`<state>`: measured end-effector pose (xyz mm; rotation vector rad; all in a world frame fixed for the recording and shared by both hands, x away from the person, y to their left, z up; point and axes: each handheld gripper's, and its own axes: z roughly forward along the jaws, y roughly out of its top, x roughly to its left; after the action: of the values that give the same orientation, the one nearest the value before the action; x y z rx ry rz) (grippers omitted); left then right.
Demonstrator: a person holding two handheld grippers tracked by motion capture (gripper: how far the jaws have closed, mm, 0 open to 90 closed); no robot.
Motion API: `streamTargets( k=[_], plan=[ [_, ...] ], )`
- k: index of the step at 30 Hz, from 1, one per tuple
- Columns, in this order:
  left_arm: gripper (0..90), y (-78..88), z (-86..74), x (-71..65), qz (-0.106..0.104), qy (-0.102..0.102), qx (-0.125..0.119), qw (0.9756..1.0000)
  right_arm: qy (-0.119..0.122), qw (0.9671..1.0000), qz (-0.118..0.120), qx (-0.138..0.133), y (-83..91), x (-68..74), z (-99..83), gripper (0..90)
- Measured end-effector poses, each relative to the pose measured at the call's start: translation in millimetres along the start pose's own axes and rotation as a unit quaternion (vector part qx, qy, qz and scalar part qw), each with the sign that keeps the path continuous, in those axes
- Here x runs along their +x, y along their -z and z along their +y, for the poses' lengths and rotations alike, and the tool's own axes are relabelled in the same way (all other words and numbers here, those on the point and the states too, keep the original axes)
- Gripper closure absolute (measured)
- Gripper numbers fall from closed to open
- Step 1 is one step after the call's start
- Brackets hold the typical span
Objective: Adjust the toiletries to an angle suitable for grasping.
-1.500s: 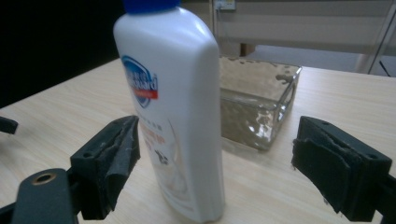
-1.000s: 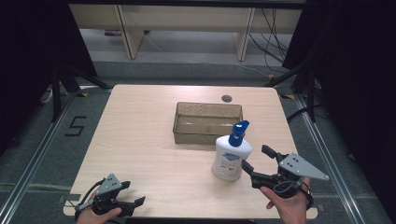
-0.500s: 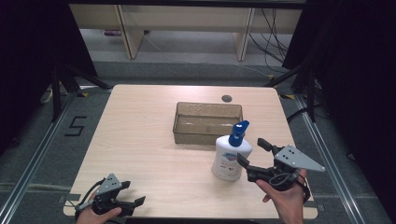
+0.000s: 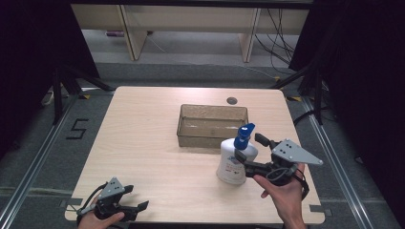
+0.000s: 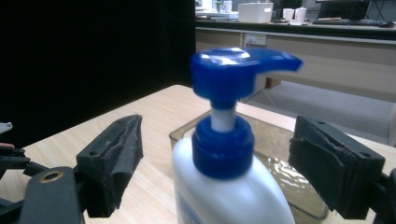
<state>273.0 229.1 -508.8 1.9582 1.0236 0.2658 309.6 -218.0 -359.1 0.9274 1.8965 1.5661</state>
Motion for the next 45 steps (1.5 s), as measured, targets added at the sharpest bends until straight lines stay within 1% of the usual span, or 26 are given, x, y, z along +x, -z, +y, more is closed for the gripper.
streamTargets(
  k=[2,4,7,9,11,12,13,14,17,18,19,22,23,26,28,29,34,35,36,37,38,39,41,42,43,45],
  plan=[
    [14.8,-0.3,-0.6,0.3,-0.001,0.000,0.001,1.0000,0.012,0.9999,0.005,-0.011,-8.6,1.1,2.9,19.4],
    [14.8,0.2,-0.1,-0.5,0.005,0.004,0.001,1.0000,0.013,0.9999,0.004,-0.006,-12.4,1.1,4.1,20.9],
    [14.8,-0.2,-0.4,0.3,-0.001,0.002,0.003,1.0000,0.024,0.9997,0.004,-0.007,-16.8,-1.1,4.4,22.8],
    [14.8,-0.1,0.0,0.1,0.002,0.002,0.003,1.0000,0.016,0.9999,0.001,-0.005,-17.7,-1.5,3.9,24.6],
    [14.8,-0.4,-0.7,0.4,-0.001,0.001,0.001,1.0000,0.019,0.9998,0.000,-0.007,-18.3,-3.6,4.1,26.4],
    [14.8,-0.3,-0.5,0.2,0.000,0.003,0.002,1.0000,0.011,0.9999,0.002,-0.004,-18.6,-3.0,4.1,27.5],
    [14.8,-0.3,-0.5,0.2,0.000,0.003,0.002,1.0000,0.024,0.9997,0.002,-0.008,-19.6,-5.0,4.4,28.2],
    [14.8,0.0,0.2,0.6,-0.001,0.002,0.003,1.0000,0.015,0.9998,-0.003,-0.012,-20.7,-4.8,4.1,28.4],
    [14.8,0.0,-0.1,0.3,0.000,0.003,0.003,1.0000,0.020,0.9998,-0.006,-0.007,-21.4,-6.6,4.4,29.7],
    [14.8,-0.2,-0.2,1.0,-0.001,0.001,0.001,1.0000,0.011,0.9999,-0.001,-0.011,-23.0,-6.1,3.9,32.2],
    [14.8,-0.2,-0.2,0.9,-0.001,0.001,0.001,1.0000,0.025,0.9996,-0.003,-0.015,-24.0,-7.7,4.3,33.0],
    [14.8,0.0,0.0,0.4,-0.002,0.002,0.005,1.0000,0.015,0.9998,-0.002,-0.010,-24.3,-7.2,4.4,33.8],
    [14.8,0.0,0.0,0.5,-0.001,0.002,0.005,1.0000,0.023,0.9996,-0.003,-0.013,-25.1,-8.3,4.4,35.8],
    [14.8,0.1,0.1,0.4,-0.001,0.001,0.006,1.0000,0.018,0.9998,0.002,-0.010,-27.3,-8.1,3.4,40.8],
    [14.8,-0.1,0.2,0.3,0.000,0.002,0.004,1.0000,0.027,0.9995,0.000,-0.014,-28.0,-9.2,3.2,41.8],
    [14.8,-0.1,0.6,0.5,-0.001,0.001,0.005,1.0000,0.017,0.9997,0.007,-0.013,-29.8,-7.7,2.1,44.1],
    [14.8,-0.2,0.6,0.9,-0.002,0.000,0.003,1.0000,0.032,0.9994,0.005,-0.015,-31.5,-7.6,1.5,49.6],
    [14.8,-0.6,0.5,0.7,-0.003,0.001,0.001,1.0000,0.020,0.9997,0.005,-0.012,-31.4,-5.9,0.8,49.6],
    [14.8,0.2,1.0,1.1,-0.003,-0.004,0.009,0.9999,0.031,0.9993,0.008,-0.018,-31.9,-8.1,0.7,49.9],
    [14.8,0.2,1.0,1.1,-0.003,-0.004,0.009,0.9999,0.031,0.9993,0.008,-0.018,-31.9,-8.1,0.7,49.9],
    [14.8,-0.3,1.1,1.5,-0.004,-0.009,0.007,0.9999,0.022,0.9995,0.014,-0.017,-31.8,-9.0,-0.3,51.3],
    [14.8,-0.5,1.5,0.9,-0.007,-0.004,0.007,0.9999,0.018,0.9996,0.016,-0.014,-31.5,-8.8,-0.5,52.2],
    [14.8,0.1,2.2,2.6,-0.002,-0.013,0.020,0.9997,0.022,0.9995,0.015,-0.019,-31.3,-9.5,-0.8,53.6],
    [14.8,0.1,2.2,2.6,-0.002,-0.013,0.020,0.9997,0.023,0.9994,0.015,-0.021,-31.5,-9.7,-0.8,54.6],
    [14.8,-1.3,2.2,0.1,-0.003,-0.002,0.008,1.0000,0.024,0.9994,0.016,-0.021,-31.6,-9.7,-0.9,55.4],
    [14.8,-1.4,2.7,0.5,-0.004,-0.006,0.009,0.9999,0.032,0.9991,0.014,-0.025,-32.2,-10.6,-1.2,57.4]
  ],
)
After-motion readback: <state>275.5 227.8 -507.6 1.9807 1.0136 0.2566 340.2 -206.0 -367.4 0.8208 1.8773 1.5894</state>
